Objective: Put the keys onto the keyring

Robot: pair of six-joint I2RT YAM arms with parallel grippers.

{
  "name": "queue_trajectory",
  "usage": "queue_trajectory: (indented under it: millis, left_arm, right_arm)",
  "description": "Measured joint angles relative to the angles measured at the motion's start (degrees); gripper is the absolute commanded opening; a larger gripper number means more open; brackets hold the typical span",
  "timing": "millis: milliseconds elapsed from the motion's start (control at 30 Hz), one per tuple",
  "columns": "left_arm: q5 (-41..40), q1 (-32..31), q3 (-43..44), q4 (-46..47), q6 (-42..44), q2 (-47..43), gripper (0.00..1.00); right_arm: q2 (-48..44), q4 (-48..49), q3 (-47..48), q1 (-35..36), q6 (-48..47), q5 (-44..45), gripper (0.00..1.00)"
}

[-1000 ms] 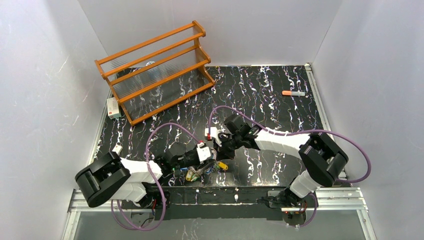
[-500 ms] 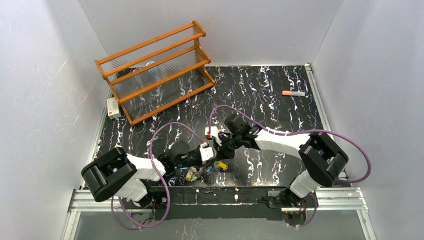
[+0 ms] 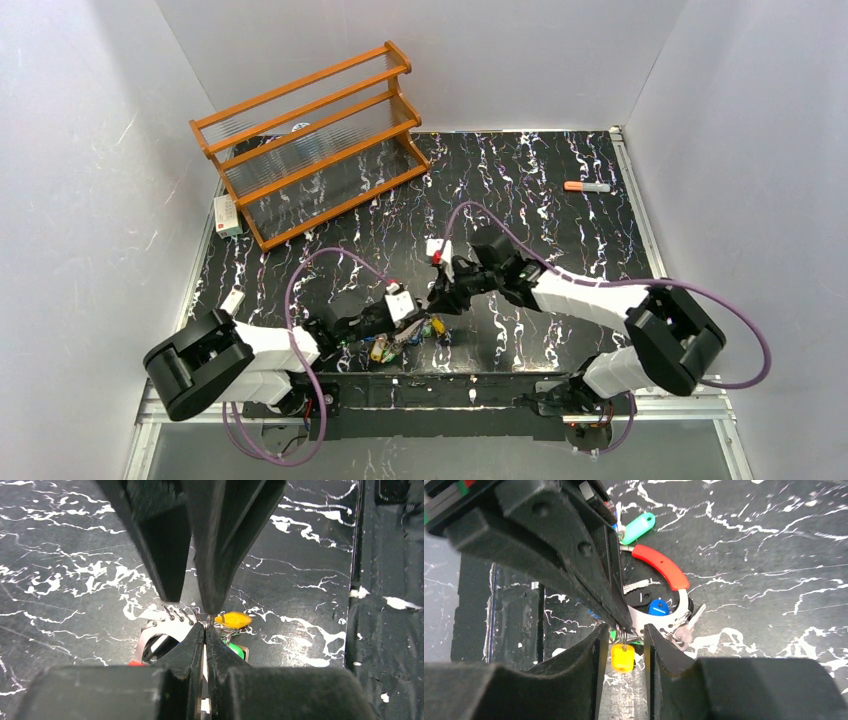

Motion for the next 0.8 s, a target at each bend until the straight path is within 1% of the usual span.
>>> queue_trajectory:
  millis: [133, 267, 433, 567, 733, 800]
  left_arm:
    - [-2.7, 0.0, -3.6, 6.1, -3.7, -3.0, 0.0]
    - [-5.3, 0.0, -7.1, 14.1, -7.6, -3.6, 0.0]
    - [-6.9, 0.0, -8.5, 22.5, -10.6, -3.4, 0.0]
    - [-6.9, 0.0, -8.5, 26.0, -11.5, -3.4, 0.0]
    - [-6.8, 0.0, -8.5, 27.4, -11.9, -3.3, 0.0]
    - [-6.7, 0.0, -8.5, 27.7, -12.1, -3.1, 0.0]
  right_arm:
    - [-4.7, 9.9, -5.5, -2.1, 3.8, -2.5, 0.42]
    - [-7.4, 16.1, -8.9, -4.3, 6.1, -4.9, 0.35]
    - [-8.1, 22.0, -10.7, -5.1, 8.0, -8.5, 0.31]
    - [-8.1, 25.0, -11.0, -5.1, 8.5, -11.0, 0.31]
    - [-7.7, 26.6, -11.0, -5.1, 8.9, -12.6, 0.31]
    - [-7.3, 27.1, -11.0, -5.1, 9.1, -12.8, 0.29]
